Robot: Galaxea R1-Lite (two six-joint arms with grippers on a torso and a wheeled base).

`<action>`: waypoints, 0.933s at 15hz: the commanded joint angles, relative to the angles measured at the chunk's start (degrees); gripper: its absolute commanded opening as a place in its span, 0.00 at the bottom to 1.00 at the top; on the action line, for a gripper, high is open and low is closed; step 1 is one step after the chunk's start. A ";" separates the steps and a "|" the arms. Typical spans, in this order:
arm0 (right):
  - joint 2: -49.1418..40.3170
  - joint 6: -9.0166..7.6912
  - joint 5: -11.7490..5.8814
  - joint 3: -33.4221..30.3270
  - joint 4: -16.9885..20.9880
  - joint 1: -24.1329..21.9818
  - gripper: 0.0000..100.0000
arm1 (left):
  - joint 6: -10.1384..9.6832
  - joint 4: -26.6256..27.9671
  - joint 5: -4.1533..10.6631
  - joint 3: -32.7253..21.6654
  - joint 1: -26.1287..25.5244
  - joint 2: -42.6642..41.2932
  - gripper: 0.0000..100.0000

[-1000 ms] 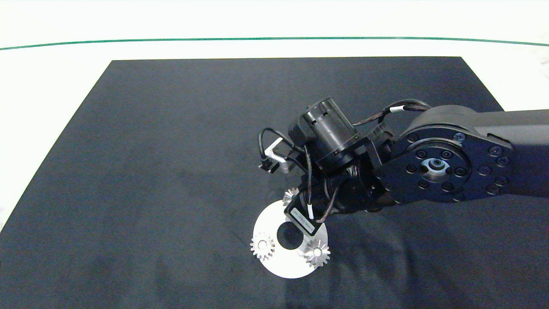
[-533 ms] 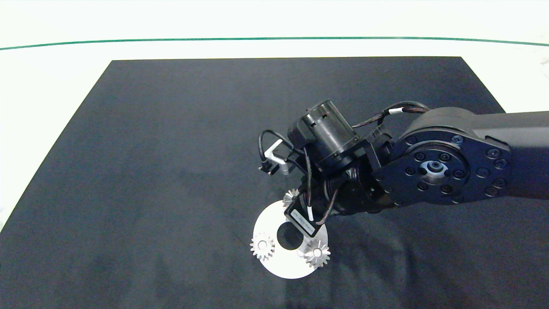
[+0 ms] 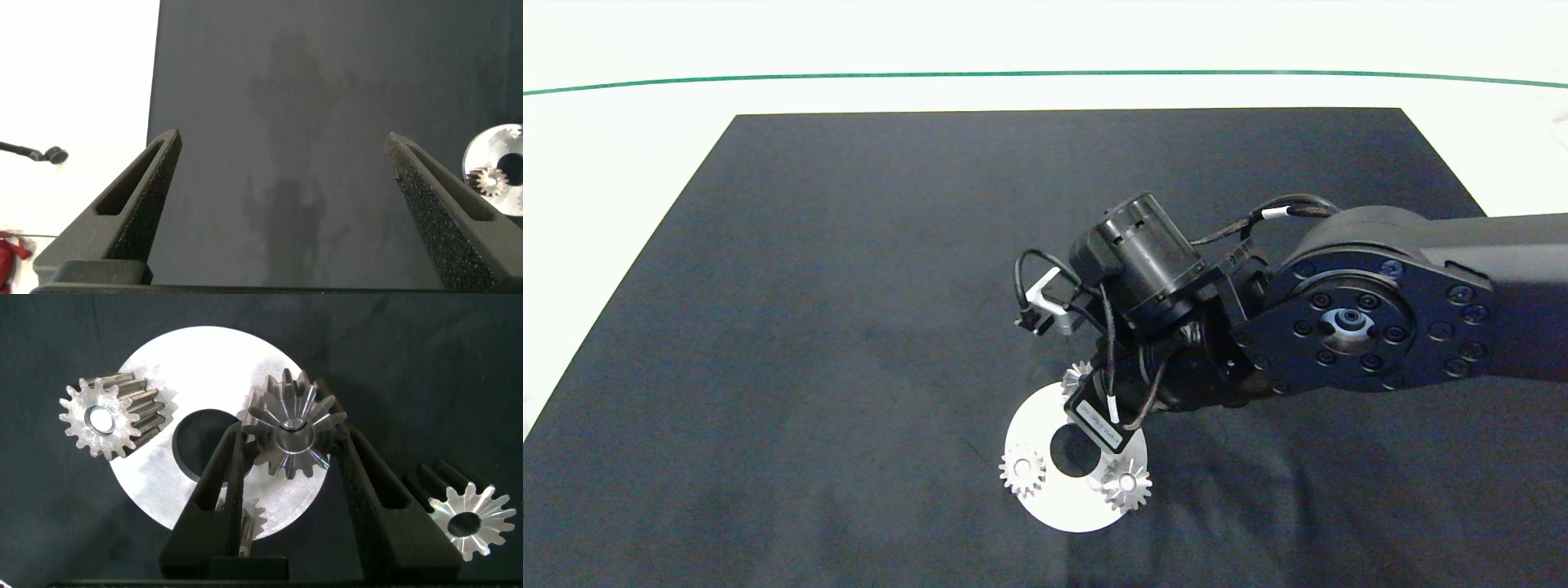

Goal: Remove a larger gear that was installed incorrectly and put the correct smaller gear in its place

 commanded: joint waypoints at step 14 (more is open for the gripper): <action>-28.24 6.23 -10.53 13.57 0.11 0.01 1.00 | -0.01 -0.15 -0.40 0.19 -0.25 -1.86 1.00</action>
